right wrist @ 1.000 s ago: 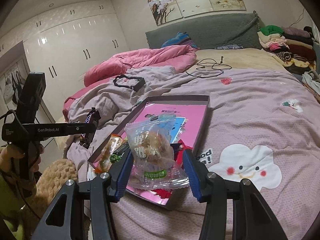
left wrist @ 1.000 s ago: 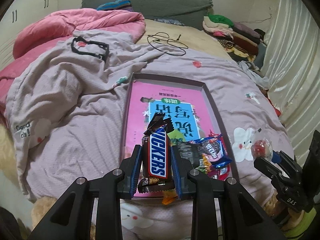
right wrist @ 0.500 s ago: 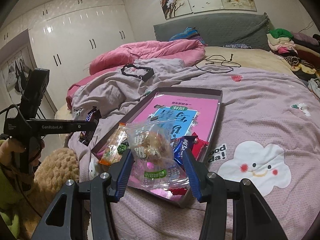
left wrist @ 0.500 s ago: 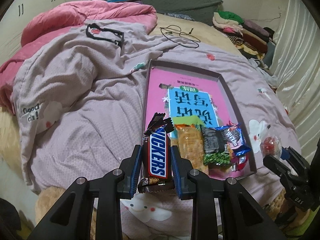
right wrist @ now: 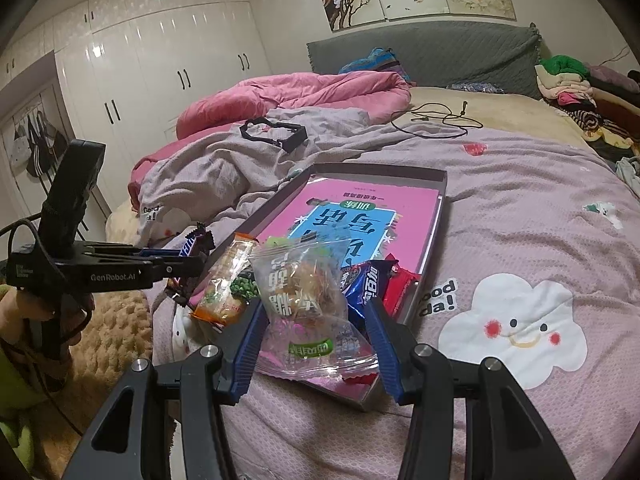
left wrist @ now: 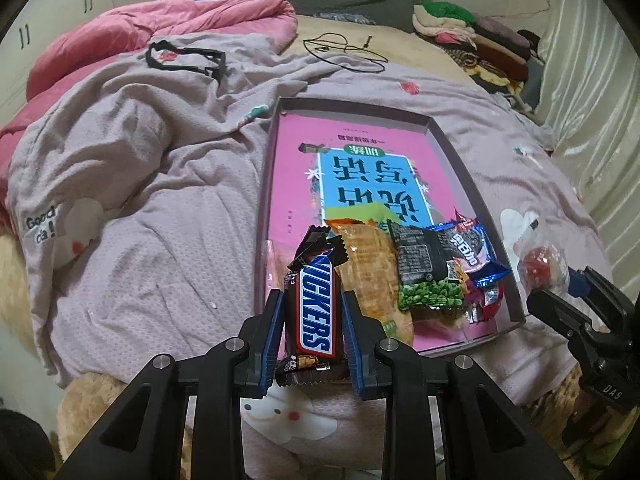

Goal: Organize snacks
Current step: 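Lower the Snickers bar onto the tray with the left tool while the right tool lowers the cookie bag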

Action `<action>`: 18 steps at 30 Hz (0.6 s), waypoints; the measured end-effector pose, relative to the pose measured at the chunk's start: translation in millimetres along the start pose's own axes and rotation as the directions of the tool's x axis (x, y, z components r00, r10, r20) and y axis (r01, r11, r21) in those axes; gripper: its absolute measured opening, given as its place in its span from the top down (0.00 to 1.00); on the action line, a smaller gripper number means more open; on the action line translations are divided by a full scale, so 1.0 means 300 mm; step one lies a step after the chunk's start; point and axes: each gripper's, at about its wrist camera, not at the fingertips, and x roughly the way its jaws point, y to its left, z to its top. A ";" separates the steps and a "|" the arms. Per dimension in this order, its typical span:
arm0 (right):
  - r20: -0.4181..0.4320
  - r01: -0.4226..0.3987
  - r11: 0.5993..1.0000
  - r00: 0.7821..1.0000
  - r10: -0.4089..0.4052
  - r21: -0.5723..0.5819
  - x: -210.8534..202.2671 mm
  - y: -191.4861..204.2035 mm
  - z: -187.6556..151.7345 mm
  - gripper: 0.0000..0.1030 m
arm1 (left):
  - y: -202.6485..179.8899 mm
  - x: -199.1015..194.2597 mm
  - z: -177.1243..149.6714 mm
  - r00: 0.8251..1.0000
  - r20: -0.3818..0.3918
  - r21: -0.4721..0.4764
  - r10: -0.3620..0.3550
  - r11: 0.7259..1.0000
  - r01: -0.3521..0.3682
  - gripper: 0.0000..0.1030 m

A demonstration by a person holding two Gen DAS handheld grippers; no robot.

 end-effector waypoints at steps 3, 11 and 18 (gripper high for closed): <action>0.000 0.003 1.000 1.000 -0.003 0.003 0.000 -0.006 -0.002 0.50 | -0.013 0.003 -0.001 1.000 0.003 0.014 0.007 1.000 -0.007 0.71; -0.019 0.001 1.000 1.000 -0.001 -0.002 0.012 -0.003 -0.009 0.50 | -0.034 0.023 -0.001 1.000 0.008 0.033 0.023 0.999 -0.023 0.72; -0.039 0.002 1.000 0.999 -0.002 -0.015 0.035 0.007 -0.018 0.50 | -0.042 0.038 0.001 0.999 0.009 0.036 0.031 0.999 -0.031 0.72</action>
